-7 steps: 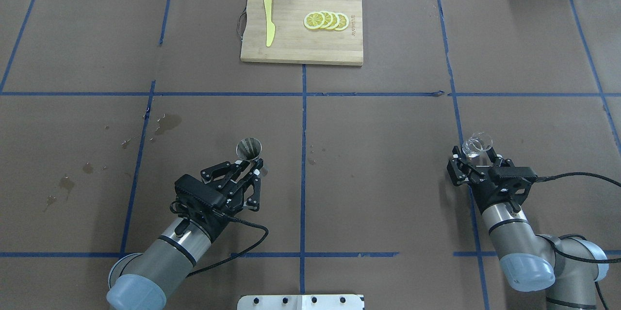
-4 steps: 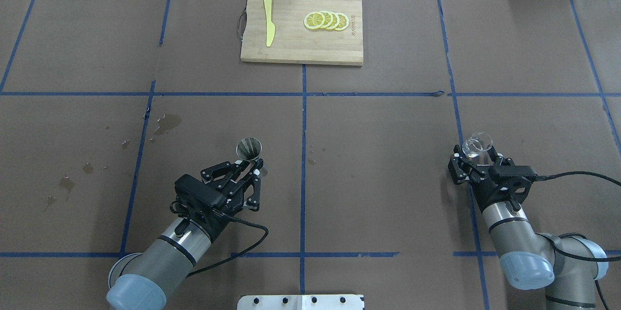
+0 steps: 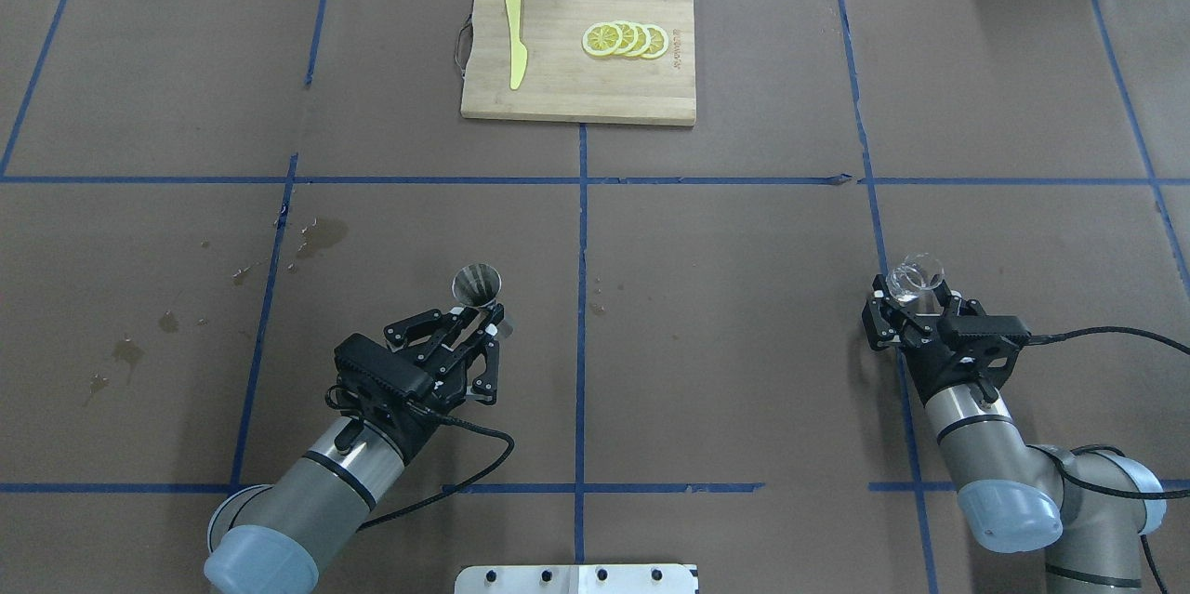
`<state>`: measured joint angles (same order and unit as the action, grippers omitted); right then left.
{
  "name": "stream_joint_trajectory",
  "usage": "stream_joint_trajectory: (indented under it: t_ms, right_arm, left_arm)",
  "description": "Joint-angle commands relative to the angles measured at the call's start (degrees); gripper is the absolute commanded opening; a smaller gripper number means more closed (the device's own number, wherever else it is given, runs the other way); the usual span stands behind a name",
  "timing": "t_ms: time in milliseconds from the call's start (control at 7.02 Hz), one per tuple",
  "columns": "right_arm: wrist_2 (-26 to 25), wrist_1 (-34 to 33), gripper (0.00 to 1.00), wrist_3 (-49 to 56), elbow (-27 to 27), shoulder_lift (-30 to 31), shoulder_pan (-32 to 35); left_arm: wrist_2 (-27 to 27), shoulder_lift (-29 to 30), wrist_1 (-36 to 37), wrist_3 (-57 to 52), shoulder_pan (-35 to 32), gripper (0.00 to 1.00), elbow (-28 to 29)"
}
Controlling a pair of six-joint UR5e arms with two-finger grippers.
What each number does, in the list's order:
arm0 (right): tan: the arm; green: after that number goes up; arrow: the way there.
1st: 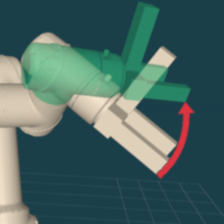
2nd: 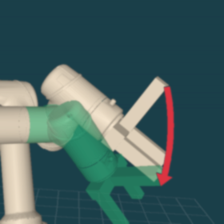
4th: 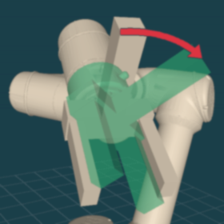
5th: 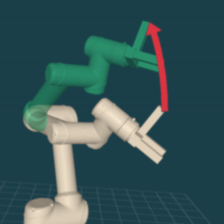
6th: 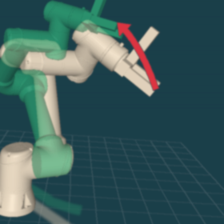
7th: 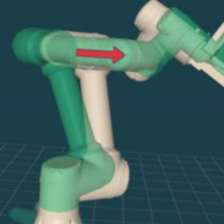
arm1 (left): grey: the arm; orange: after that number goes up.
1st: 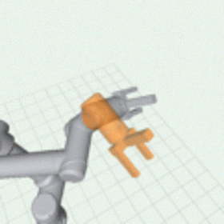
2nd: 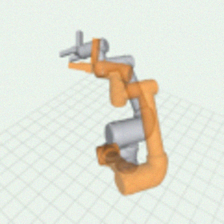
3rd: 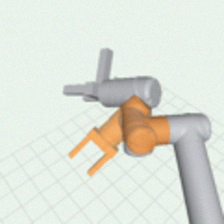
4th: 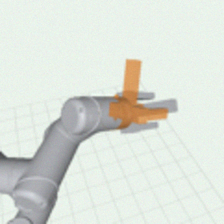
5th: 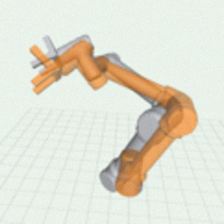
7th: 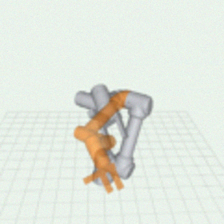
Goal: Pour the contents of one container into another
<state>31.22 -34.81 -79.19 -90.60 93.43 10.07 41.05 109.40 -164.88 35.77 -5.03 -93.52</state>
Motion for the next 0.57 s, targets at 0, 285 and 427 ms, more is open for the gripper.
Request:
stream_joint_trajectory:
  t_ms: [0,285,427]
  right_arm:
    - [0.16,0.0,0.44,0.0,0.07,0.0,0.12]
    - [0.16,0.09,0.12,0.18,-0.1,0.0,0.12]
    - [0.16,0.27,0.04,0.44,-0.8,0.0,0.21]
  left_arm:
    - [0.0,0.02,0.0,0.0,-0.06,0.0,0.0]
    - [0.0,0.02,0.0,0.0,-0.06,0.0,0.0]
    - [0.0,0.02,0.0,0.0,-0.06,0.0,0.0]
